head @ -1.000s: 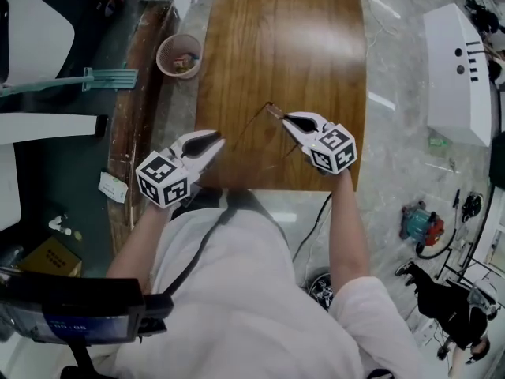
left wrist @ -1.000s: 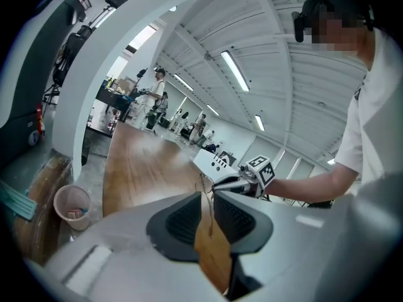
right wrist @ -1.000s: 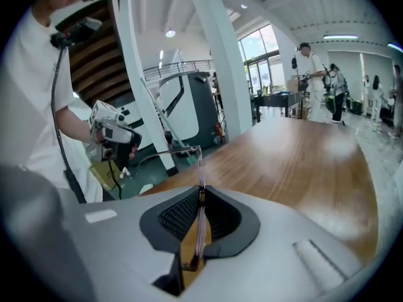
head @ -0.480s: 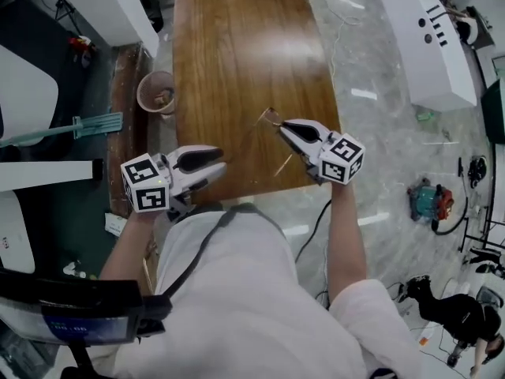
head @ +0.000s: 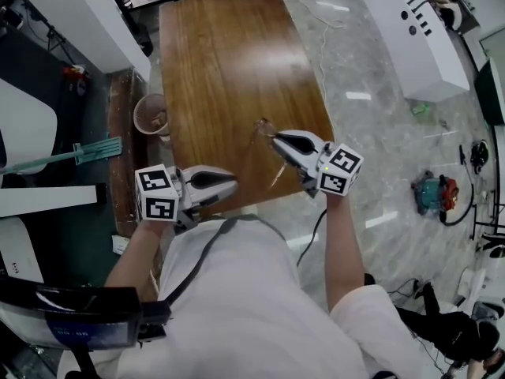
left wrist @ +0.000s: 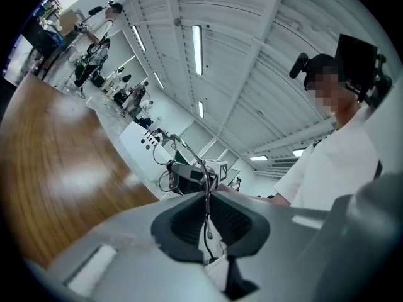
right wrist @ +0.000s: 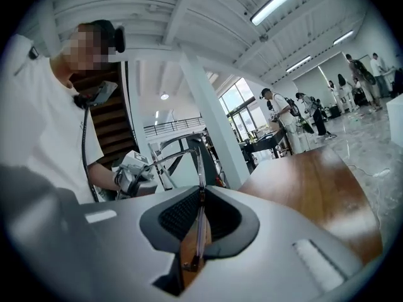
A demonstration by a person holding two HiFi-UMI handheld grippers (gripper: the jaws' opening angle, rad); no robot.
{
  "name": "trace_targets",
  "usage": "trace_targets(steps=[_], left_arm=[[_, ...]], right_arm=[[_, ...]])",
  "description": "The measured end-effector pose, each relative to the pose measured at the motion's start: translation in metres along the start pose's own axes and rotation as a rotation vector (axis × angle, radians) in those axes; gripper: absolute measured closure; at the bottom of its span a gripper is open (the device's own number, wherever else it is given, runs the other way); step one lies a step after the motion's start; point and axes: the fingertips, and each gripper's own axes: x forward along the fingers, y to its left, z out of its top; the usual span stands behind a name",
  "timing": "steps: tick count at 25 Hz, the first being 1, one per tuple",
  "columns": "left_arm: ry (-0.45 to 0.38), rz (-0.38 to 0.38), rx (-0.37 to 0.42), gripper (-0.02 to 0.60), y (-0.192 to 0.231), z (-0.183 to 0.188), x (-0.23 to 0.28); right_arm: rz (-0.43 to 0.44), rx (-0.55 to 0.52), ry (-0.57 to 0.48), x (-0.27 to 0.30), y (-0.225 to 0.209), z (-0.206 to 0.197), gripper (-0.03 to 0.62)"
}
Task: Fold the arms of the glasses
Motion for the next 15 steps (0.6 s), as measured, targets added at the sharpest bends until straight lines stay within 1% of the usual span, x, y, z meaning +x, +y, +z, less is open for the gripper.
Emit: trace_targets(steps=[3, 6, 8, 10, 11, 12, 15], left_arm=[[0.032, -0.008, 0.028, 0.551, 0.0, -0.006, 0.009], [0.057, -0.012, 0.034, 0.543, 0.001, -0.009, 0.018], [0.061, -0.012, 0.033, 0.537, 0.004, -0.01, 0.021], [0.054, 0.01, 0.029, 0.532, 0.01, -0.008, 0.023], [0.051, 0.041, 0.034, 0.531, 0.014, -0.006, 0.023], [0.051, 0.09, 0.045, 0.526, 0.02, -0.005, 0.023], [0.041, 0.283, 0.091, 0.509, 0.04, 0.0, 0.021]], right_arm=[[-0.012, 0.056, -0.075, 0.008, 0.014, 0.009, 0.562], [-0.007, 0.106, -0.147, 0.017, 0.03, 0.019, 0.562], [-0.001, 0.143, -0.173, 0.023, 0.039, 0.024, 0.563], [0.001, 0.191, -0.19, 0.028, 0.044, 0.027, 0.563], [0.003, 0.215, -0.2, 0.03, 0.046, 0.028, 0.562], [0.001, 0.236, -0.211, 0.032, 0.048, 0.03, 0.562], [-0.032, 0.251, -0.25, 0.035, 0.05, 0.034, 0.563]])
